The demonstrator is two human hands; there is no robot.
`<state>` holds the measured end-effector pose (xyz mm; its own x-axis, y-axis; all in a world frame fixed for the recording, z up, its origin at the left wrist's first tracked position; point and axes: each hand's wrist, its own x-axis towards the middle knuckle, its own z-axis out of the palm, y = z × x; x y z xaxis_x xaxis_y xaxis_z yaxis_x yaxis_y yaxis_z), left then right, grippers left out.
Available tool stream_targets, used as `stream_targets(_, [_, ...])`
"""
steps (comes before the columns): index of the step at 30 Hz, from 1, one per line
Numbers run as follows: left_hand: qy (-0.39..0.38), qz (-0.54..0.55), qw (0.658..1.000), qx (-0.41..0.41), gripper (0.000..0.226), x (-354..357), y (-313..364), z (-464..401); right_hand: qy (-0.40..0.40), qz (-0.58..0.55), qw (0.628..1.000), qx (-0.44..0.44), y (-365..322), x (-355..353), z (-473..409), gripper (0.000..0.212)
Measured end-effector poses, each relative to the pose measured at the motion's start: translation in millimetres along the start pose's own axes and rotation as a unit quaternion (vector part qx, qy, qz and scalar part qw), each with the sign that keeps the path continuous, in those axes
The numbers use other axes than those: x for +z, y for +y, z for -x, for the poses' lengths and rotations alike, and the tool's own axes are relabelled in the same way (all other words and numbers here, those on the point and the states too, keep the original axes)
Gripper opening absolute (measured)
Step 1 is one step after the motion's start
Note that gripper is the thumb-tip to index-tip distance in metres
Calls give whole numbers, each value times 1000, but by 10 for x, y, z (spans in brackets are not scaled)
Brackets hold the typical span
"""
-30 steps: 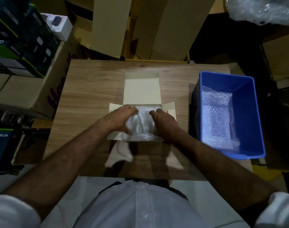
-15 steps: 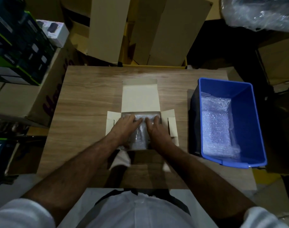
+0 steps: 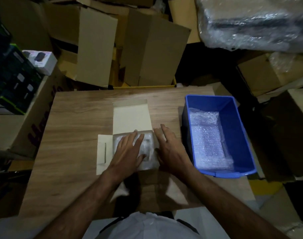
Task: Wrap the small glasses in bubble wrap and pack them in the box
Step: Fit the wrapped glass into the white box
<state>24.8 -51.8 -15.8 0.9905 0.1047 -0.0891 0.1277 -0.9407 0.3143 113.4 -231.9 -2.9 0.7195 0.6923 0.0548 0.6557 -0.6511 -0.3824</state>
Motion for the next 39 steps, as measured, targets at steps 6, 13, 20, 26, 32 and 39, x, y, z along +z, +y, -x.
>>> stream_targets(6, [92, -11, 994, 48, 65, 78, 686, -313, 103, 21, 993, 62, 537, -380, 328, 65])
stream_targets(13, [135, 56, 981, 126, 58, 315, 1565, -804, 40, -7, 994, 101, 1460, -544, 812, 78])
stream_targets(20, [29, -12, 997, 70, 67, 705, 1788, -1131, -235, 23, 963, 126, 2063, -528, 791, 93])
stream_targets(26, [16, -11, 999, 49, 68, 791, 1765, -1150, -318, 11, 943, 98, 2242, -277, 625, 50])
stream_targets(32, [6, 15, 999, 47, 69, 767, 1775, -1155, -185, -59, 976, 101, 2213, -443, 678, 13])
stream_targets(39, [7, 28, 999, 34, 70, 735, 1821, -1146, -107, -104, 986, 70, 2194, -687, 837, 14])
